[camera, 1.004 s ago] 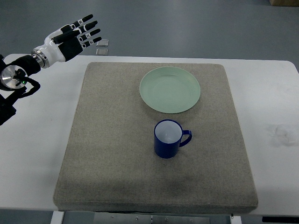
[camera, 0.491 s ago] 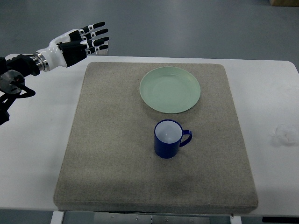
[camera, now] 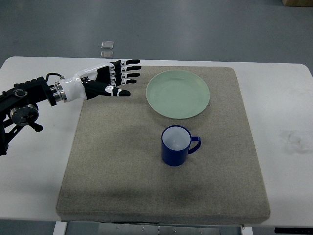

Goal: Place cup left of plate with left hand
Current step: 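Reach the left hand across the pad toward the blue mug, then close the left hand fingers around the blue mug body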

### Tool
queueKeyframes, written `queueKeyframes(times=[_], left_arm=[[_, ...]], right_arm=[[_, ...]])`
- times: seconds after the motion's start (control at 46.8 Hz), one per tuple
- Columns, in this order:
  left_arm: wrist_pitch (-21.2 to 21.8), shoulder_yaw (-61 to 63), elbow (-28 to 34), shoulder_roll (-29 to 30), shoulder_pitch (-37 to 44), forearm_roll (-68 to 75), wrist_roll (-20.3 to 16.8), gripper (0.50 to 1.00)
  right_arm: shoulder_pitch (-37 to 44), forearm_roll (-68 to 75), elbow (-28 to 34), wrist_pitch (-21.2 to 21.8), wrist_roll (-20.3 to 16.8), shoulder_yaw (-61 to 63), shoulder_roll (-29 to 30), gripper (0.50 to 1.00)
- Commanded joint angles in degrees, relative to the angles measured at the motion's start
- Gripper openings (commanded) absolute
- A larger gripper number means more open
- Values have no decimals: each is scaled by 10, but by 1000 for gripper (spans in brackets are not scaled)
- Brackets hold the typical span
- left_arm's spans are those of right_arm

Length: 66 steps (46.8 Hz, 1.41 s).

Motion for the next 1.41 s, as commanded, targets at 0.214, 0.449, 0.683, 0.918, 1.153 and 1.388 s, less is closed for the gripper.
queueKeyframes(times=[0.214,0.449,0.683,0.918,1.153,1.388], left_arm=[[0,7,-46,-6,45,107,-63,999],[0,8,-42,-31,66,121,-65,999],[0,9,-24,-79,76,147,-65,999],[0,10,-19,-107,75,151,-64,999],[8,31,-19,-116,71,167,-64,999],[9,31,-19,-123,69,167,-64,999]], right_arm=[[0,0,0,0,0,0,0,932],[0,0,0,0,0,0,0,932],[0,0,0,0,0,0,0,932],[0,0,0,0,0,0,0,932],[0,0,0,0,0,0,0,932],[0,0,0,0,0,0,0,932]])
